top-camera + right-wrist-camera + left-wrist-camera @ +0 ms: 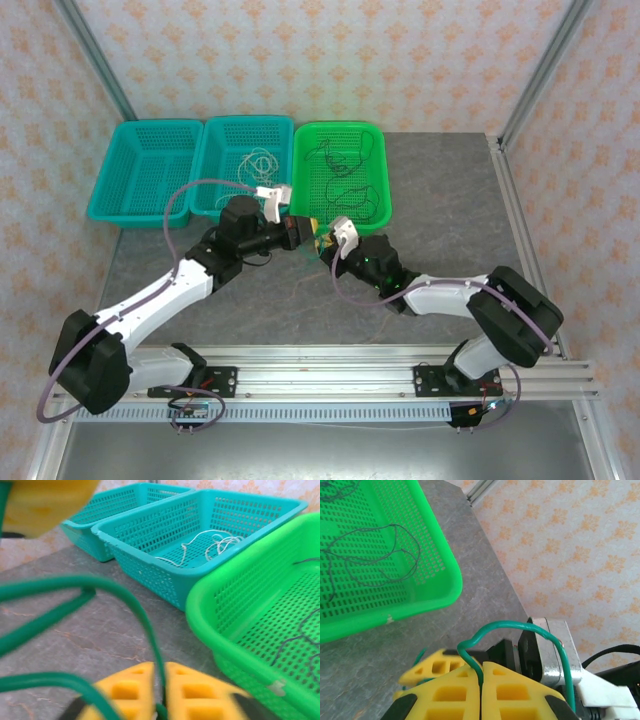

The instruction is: Untangle the cables

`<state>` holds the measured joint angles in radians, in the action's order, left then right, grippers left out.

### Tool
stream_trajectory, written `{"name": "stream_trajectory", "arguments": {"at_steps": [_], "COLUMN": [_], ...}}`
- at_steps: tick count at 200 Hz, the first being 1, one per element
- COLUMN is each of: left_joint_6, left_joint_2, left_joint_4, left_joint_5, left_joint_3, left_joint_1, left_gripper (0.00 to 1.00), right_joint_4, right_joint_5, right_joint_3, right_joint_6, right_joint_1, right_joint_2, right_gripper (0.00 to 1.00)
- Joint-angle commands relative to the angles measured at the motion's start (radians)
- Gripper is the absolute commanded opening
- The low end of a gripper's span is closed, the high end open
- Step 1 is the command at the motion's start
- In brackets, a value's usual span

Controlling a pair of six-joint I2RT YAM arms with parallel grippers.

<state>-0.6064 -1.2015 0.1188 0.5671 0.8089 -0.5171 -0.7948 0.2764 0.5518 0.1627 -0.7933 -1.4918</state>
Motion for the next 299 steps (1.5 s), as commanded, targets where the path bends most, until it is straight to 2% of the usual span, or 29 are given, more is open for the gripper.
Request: {"name": "stream_trajectory", "arguments": {"at_steps": [1, 14, 28, 49, 67, 102, 135, 178, 201, 230, 251, 270, 299], "left_joint_6": [0.066, 0.066, 0.054, 0.020, 0.019, 0.028, -0.001, -0.011, -0.033, -0.047, -0.065, -0.049, -0.064], "left_joint_2": [0.066, 0.086, 0.092, 0.116, 0.132, 0.137, 0.183, 0.217, 0.202, 0.194, 0.160, 0.078, -0.151], "left_joint_4": [-0.093, -0.156, -0.219, -0.187, -0.226, -0.315, -0.342, -0.357, -0.322, -0.305, -0.278, -0.249, -0.221], "left_joint_5": [-0.092, -0.170, -0.234, -0.223, -0.265, -0.321, -0.331, -0.372, -0.316, -0.304, -0.319, -0.395, -0.456], "left_joint_3": [0.016, 0.033, 0.056, 0.045, 0.064, 0.114, 0.115, 0.099, 0.089, 0.103, 0.170, 0.268, 0.453], "left_joint_1": [0.009, 0.030, 0.066, 0.137, 0.184, 0.308, 0.439, 0.497, 0.500, 0.502, 0.504, 0.511, 0.626], "left_gripper": [0.00, 0.00, 0.00, 0.00, 0.00, 0.00, 0.00, 0.00, 0.00, 0.00, 0.00, 0.00, 0.00], "right_joint_4": [-0.046, -0.046, -0.032, 0.030, 0.136, 0.160, 0.281, 0.487, 0.544, 0.559, 0.482, 0.415, 0.389], "right_joint_5": [0.019, -0.029, -0.134, -0.280, -0.386, -0.481, -0.578, -0.755, -0.736, -0.678, -0.608, -0.558, -0.483], "right_joint_3": [-0.006, -0.028, -0.055, -0.090, -0.101, -0.212, -0.311, -0.410, -0.429, -0.428, -0.428, -0.408, -0.334], "right_joint_6": [-0.052, -0.092, -0.137, -0.217, -0.299, -0.426, -0.498, -0.564, -0.545, -0.529, -0.501, -0.480, -0.459], "right_joint_1": [-0.001, -0.001, -0.001, 0.001, 0.006, 0.027, 0.040, 0.051, 0.052, 0.052, 0.052, 0.052, 0.052], "right_joint_2": [-0.002, 0.004, 0.014, 0.032, 0.058, 0.151, 0.360, 0.741, 0.891, 0.960, 0.948, 0.908, 0.823], "right_gripper": [0.00, 0.00, 0.00, 0.00, 0.00, 0.00, 0.00, 0.00, 0.00, 0.00, 0.00, 0.00, 0.00]}}
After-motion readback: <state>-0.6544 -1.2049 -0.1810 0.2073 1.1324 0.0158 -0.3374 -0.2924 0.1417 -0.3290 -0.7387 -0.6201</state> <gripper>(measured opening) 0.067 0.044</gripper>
